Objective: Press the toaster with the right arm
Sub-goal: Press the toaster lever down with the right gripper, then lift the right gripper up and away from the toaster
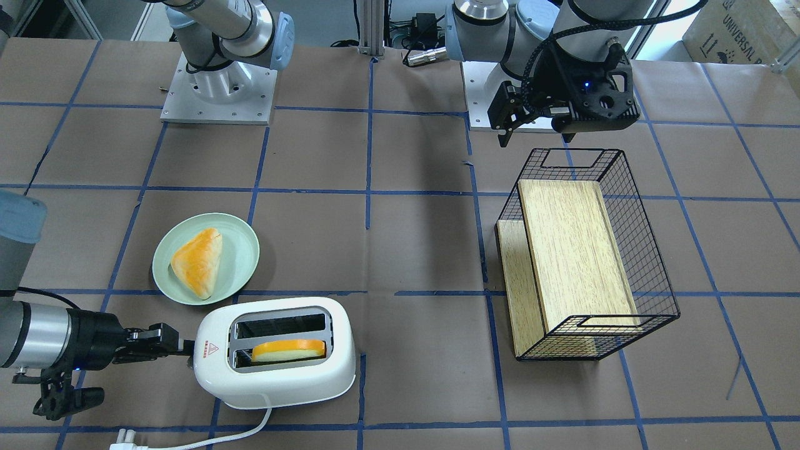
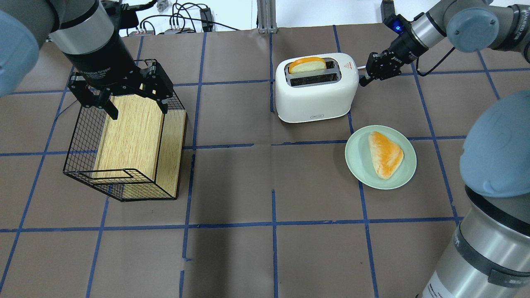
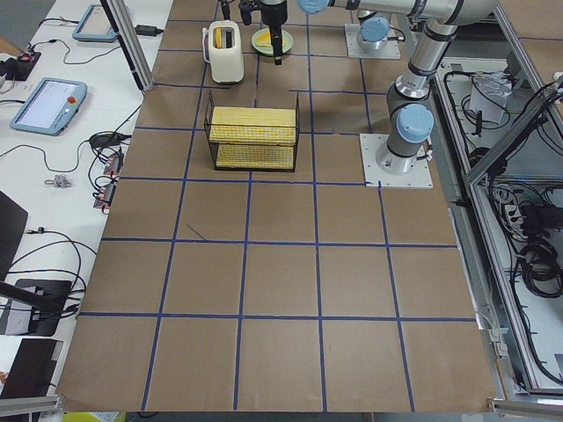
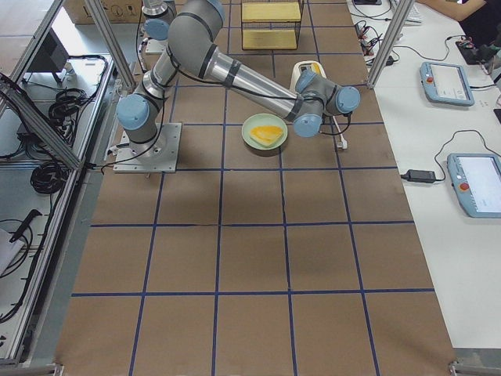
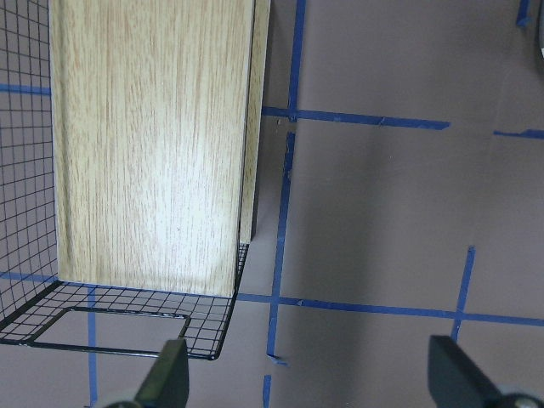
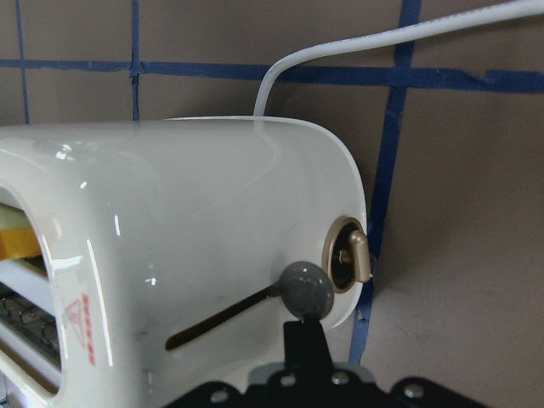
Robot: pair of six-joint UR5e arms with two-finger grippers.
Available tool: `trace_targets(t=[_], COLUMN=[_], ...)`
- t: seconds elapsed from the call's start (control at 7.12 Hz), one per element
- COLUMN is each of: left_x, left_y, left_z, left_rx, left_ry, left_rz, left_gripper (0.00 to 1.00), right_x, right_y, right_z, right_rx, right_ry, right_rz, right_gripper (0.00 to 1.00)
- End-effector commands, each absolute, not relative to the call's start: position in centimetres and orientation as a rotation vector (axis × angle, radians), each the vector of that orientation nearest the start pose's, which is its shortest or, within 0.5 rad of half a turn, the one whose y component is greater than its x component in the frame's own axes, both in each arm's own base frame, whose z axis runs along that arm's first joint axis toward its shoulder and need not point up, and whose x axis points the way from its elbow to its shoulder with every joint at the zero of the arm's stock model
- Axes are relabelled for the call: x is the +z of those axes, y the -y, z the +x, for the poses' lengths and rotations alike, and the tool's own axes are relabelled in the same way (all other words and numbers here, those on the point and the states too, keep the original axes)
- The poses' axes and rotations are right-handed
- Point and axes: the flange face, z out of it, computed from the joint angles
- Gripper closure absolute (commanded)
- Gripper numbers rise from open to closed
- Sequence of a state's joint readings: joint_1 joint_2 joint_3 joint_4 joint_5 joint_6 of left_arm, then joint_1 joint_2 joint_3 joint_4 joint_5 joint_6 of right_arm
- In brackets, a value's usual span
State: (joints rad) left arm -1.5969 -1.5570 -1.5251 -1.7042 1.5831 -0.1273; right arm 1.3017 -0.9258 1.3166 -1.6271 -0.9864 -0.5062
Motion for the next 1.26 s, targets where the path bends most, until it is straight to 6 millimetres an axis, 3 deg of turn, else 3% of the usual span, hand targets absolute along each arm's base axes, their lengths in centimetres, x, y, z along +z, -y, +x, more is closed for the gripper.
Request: trace_targets(t=[0.0,0.28,0.42,0.56,0.7,0.84,0.98,1.12], left_x=[50.4,50.4,50.4,50.4,50.4,50.4,50.4,50.4], left_y=[47.4,47.4,47.4,47.4,47.4,47.4,47.4,47.4], left_z=[-14.4,-14.4,-14.4,-14.4,-14.4,-14.4,-14.4,-14.4], left_rx=[0.113,0.113,0.113,0.111,0.113,0.116,0.116,0.111], left_ry=[-3.118,-3.118,-3.118,-3.118,-3.118,-3.118,-3.118,-3.118], left_rz=[-0.157,-0.157,-0.157,-0.157,-0.157,-0.157,-0.157,-0.157], left_gripper=[0.00,0.00,0.00,0.00,0.00,0.00,0.00,0.00], right_x=[23.4,23.0,23.7,26.0,31.7,37.5,41.7,47.5], right_y=[71.3,71.4,71.4,71.6,71.5,70.2,68.7,66.4], right_z=[-0.1,-0.1,-0.2,-0.5,-0.7,1.8,5.2,7.2], right_rx=[0.098,0.103,0.099,0.088,0.054,0.021,-0.008,-0.120], right_ry=[-2.476,-2.475,-2.487,-2.544,-2.717,-2.886,-3.060,-3.139], right_rz=[-0.176,-0.177,-0.167,-0.139,-0.148,-0.212,-0.350,-0.435], right_gripper=[0.94,0.94,0.93,0.69,0.27,0.00,0.00,0.00])
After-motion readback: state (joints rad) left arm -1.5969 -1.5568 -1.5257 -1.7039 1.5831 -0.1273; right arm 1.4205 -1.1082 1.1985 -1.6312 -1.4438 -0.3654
